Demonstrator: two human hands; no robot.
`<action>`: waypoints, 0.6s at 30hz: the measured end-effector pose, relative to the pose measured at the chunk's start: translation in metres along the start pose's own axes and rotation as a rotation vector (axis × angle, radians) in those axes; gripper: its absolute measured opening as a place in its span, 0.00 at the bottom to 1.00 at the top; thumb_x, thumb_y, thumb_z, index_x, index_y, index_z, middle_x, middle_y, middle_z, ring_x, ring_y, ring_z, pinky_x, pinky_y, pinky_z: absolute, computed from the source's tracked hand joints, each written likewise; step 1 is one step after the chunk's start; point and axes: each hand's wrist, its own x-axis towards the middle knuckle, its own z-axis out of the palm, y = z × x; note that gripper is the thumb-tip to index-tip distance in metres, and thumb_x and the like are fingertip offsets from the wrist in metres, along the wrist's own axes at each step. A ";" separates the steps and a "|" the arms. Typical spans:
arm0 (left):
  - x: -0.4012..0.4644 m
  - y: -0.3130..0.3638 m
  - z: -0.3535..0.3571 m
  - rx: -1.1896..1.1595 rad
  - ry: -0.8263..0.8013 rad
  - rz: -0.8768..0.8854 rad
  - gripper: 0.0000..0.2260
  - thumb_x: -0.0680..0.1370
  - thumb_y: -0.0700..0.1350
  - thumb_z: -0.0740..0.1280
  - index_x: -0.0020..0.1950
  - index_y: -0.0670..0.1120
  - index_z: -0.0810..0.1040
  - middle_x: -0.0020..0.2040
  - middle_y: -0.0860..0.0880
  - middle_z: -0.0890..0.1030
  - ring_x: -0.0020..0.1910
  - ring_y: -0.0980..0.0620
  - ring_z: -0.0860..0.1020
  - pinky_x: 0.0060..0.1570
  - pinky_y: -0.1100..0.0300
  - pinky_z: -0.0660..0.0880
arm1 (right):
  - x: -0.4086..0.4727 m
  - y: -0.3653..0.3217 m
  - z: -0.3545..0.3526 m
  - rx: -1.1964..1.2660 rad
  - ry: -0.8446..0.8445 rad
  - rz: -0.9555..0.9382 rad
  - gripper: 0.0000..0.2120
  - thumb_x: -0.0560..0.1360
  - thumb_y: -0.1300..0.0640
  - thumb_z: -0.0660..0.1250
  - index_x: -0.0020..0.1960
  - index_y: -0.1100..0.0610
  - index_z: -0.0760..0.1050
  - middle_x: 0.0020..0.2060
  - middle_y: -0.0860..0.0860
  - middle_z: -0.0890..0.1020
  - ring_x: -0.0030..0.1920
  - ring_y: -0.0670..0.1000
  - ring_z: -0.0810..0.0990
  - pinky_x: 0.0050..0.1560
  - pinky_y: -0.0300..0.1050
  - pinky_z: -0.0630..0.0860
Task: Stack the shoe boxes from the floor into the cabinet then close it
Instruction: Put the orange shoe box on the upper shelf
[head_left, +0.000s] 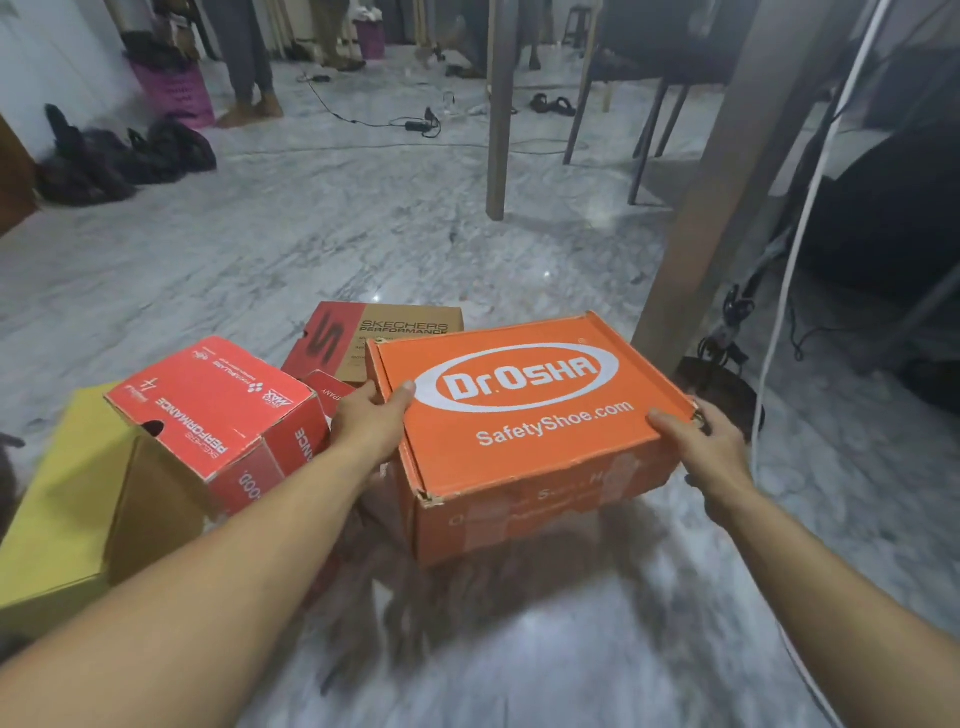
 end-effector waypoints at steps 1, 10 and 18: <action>-0.001 0.000 0.000 -0.010 0.031 -0.001 0.08 0.74 0.55 0.71 0.46 0.52 0.78 0.48 0.46 0.84 0.47 0.42 0.83 0.53 0.44 0.79 | -0.002 0.001 -0.004 0.001 -0.059 0.001 0.26 0.71 0.49 0.75 0.66 0.49 0.72 0.53 0.47 0.78 0.57 0.55 0.77 0.53 0.57 0.76; -0.053 0.029 -0.032 -0.210 -0.467 0.056 0.34 0.58 0.45 0.82 0.62 0.49 0.76 0.53 0.47 0.85 0.47 0.49 0.85 0.38 0.61 0.81 | -0.043 -0.045 -0.040 0.019 -0.169 -0.180 0.40 0.54 0.39 0.82 0.61 0.50 0.75 0.50 0.47 0.82 0.49 0.49 0.82 0.45 0.47 0.80; -0.101 0.088 -0.091 -0.135 -0.583 0.360 0.39 0.59 0.39 0.82 0.67 0.48 0.71 0.56 0.46 0.84 0.54 0.49 0.83 0.49 0.56 0.80 | -0.077 -0.146 -0.091 -0.077 -0.284 -0.371 0.53 0.47 0.38 0.81 0.68 0.52 0.69 0.55 0.49 0.81 0.50 0.49 0.83 0.38 0.43 0.76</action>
